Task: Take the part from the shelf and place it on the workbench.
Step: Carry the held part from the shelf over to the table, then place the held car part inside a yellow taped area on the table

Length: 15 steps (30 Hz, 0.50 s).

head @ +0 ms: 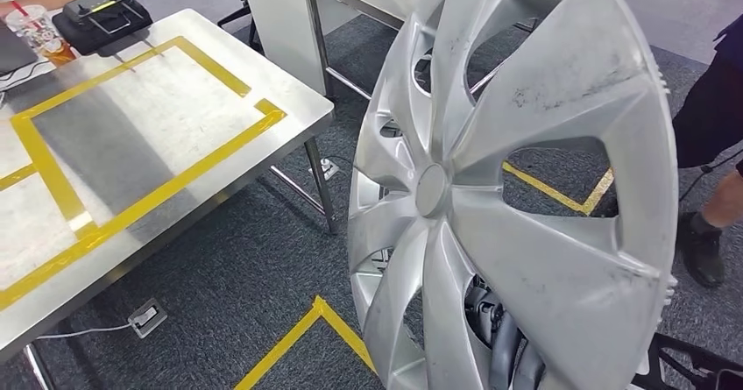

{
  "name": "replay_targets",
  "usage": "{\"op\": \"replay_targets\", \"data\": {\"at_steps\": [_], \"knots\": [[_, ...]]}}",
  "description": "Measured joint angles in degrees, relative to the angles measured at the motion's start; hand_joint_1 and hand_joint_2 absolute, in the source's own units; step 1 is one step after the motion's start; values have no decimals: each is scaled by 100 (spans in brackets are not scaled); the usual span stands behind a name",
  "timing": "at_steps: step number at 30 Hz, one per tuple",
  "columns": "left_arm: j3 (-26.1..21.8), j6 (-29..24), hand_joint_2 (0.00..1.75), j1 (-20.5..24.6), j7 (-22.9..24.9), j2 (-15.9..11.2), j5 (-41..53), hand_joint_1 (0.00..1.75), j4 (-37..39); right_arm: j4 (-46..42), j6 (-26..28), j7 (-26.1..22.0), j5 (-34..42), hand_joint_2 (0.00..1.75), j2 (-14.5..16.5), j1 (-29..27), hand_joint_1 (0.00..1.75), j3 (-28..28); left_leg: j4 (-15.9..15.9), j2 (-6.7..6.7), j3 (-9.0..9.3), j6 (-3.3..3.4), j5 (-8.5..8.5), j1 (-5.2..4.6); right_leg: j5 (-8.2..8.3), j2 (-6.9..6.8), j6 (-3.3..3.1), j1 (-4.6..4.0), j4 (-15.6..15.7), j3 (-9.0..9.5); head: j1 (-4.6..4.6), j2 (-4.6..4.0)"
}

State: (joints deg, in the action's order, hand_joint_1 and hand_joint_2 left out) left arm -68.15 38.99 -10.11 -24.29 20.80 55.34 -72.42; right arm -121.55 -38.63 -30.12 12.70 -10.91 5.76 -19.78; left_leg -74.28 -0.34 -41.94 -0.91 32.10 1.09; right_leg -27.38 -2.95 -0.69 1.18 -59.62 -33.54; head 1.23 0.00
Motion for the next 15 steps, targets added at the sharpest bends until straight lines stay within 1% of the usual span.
{"op": "replay_targets", "data": {"at_steps": [1, 2, 3, 4, 5, 6, 7, 8, 9, 10, 11, 12, 13, 14, 15], "knots": [[0, 7, 175, -2, 0, -1, 3, 0, -7, -1, 4, -4, 2, 175, 0, 0, 161, 0, 273, 37, 128, 29, -170, -12, -11, -56, -5, -15, 0, 15, -1, 0], [0, 18, 175, -3, -1, -3, 7, 0, -20, -2, 7, -7, 4, 175, 0, 1, 161, 0, 677, 138, 333, 80, -363, -40, -22, -111, -9, -30, 2, 34, -1, 0], [1, 28, 175, 2, -1, -7, 15, 0, -37, -3, 9, -9, 6, 175, 0, 0, 161, 0, 1048, 279, 524, 134, -493, -79, -35, -166, -2, -48, 5, 54, -4, 0], [4, 36, 175, 10, -5, -9, 24, 0, -55, -5, 11, -9, 9, 175, 0, -1, 161, 1, 1328, 403, 666, 183, -570, -123, -48, -221, 11, -55, 10, 70, -3, 0], [8, 42, 175, 17, -11, -13, 36, 0, -70, -7, 14, -8, 10, 175, 1, -3, 161, 2, 1466, 485, 729, 218, -581, -160, -58, -277, 29, -57, 18, 83, -4, 0], [11, 44, 175, 17, -18, -19, 46, 0, -81, -8, 16, -7, 12, 175, 3, -5, 161, 3, 1496, 482, 730, 236, -561, -183, -66, -341, 55, -53, 34, 97, -2, 0], [12, 43, 175, 11, -28, -23, 59, 0, -88, -13, 18, -5, 14, 175, 5, -5, 161, 4, 1541, 413, 738, 257, -576, -195, -68, -404, 84, -48, 62, 124, 1, 0], [11, 43, 175, -1, -36, -25, 78, 0, -95, -19, 20, -4, 13, 175, 5, -5, 161, 6, 1607, 332, 786, 272, -614, -184, -76, -383, 112, -42, 67, 144, -5, 0], [10, 42, 175, -3, -46, -24, 93, 0, -100, -29, 22, -3, 13, 175, 5, -7, 161, 10, 1684, 255, 844, 294, -660, -164, -115, -276, 124, -34, 13, 135, -9, 0], [8, 42, 175, 2, -54, -20, 112, 0, -103, -39, 22, -4, 13, 175, 4, -10, 161, 20, 1758, 177, 899, 317, -710, -138, -202, -113, 122, -31, -154, 68, -20, 0], [8, 43, 175, 15, -58, -14, 128, 0, -104, -46, 24, -4, 12, 175, 2, -17, 161, 33, 1801, 98, 939, 328, -750, -111, -335, 77, 107, -18, -457, -79, -32, 0], [8, 46, 175, 34, -60, -10, 139, 0, -102, -50, 23, -5, 11, 175, 1, -27, 161, 45, 1814, 18, 940, 344, -762, -101, -490, 201, 95, -10, -839, -273, -37, 0], [8, 51, 175, 48, -55, -5, 153, 0, -98, -50, 23, -7, 10, 175, 1, -35, 161, 53, 1813, -70, 934, 350, -767, -96, -613, 253, 100, -3, -1212, -470, -42, 0], [6, 56, 175, 59, -48, 0, 163, 0, -91, -50, 23, -4, 7, 175, 0, -47, 161, 57, 1810, -166, 934, 347, -765, -92, -660, 269, 131, 10, -1448, -610, -43, 0], [3, 60, 175, 64, -40, 5, 170, 0, -84, -50, 22, -2, 5, 175, -1, -57, 161, 58, 1806, -261, 937, 340, -761, -83, -613, 274, 184, 27, -1471, -652, -42, 0]]}}
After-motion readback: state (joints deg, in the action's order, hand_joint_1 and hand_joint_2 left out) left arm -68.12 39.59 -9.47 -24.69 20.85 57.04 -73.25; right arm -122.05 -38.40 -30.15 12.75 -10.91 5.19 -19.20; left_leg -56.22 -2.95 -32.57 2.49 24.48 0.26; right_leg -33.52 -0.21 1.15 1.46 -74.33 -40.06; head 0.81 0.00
